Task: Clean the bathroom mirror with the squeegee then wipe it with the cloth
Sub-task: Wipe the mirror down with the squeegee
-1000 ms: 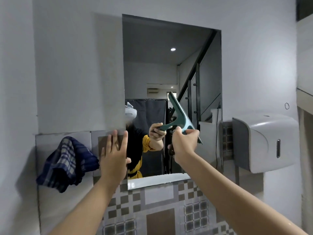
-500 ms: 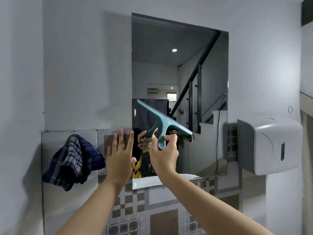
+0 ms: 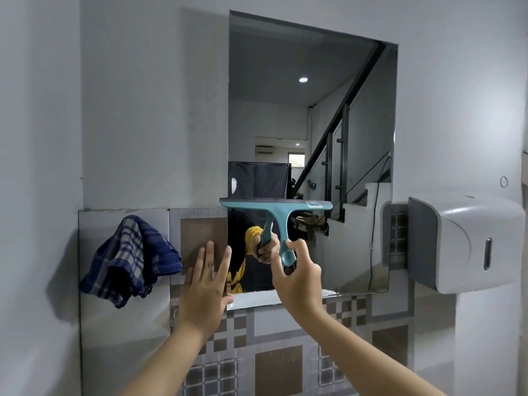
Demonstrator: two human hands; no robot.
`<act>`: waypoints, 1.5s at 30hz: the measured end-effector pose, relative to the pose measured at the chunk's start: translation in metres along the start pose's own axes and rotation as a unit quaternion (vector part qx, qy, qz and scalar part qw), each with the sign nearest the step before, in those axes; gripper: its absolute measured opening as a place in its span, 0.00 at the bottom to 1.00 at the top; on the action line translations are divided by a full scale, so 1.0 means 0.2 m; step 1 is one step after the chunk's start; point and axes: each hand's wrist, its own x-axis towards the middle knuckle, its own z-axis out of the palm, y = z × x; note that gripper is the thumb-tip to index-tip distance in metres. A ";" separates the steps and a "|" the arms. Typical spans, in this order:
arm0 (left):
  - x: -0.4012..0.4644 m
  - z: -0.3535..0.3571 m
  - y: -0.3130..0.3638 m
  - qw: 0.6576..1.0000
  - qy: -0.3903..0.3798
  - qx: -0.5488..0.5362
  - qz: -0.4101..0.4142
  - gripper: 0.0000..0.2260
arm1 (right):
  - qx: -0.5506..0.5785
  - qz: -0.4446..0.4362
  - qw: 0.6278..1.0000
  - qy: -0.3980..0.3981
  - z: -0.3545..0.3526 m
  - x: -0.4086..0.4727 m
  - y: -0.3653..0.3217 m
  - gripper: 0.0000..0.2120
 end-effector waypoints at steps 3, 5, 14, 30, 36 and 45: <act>-0.01 0.00 -0.01 1.000 -0.010 0.006 0.000 0.52 | -0.023 -0.022 0.999 -0.020 -0.03 0.01 0.06 0.11; -0.01 0.00 -0.01 1.000 -0.012 0.007 -0.001 0.52 | -0.043 -0.042 0.998 -0.032 -0.06 0.02 0.11 0.12; -0.01 0.02 -0.02 0.999 -0.016 0.032 -0.003 0.52 | -0.181 -0.134 0.974 -0.041 -0.39 0.18 0.40 0.14; 0.00 0.05 -0.02 0.999 -0.006 0.035 0.001 0.53 | -0.203 -0.079 0.976 -0.023 -0.77 0.16 0.76 0.14; 0.01 0.06 -0.03 0.999 -0.009 0.030 -0.001 0.53 | -0.082 0.059 0.995 0.000 -0.72 0.01 0.77 0.09; 0.00 0.04 -0.03 0.999 -0.028 0.025 -0.002 0.51 | 0.053 0.246 0.967 0.047 -0.52 -0.07 0.50 0.07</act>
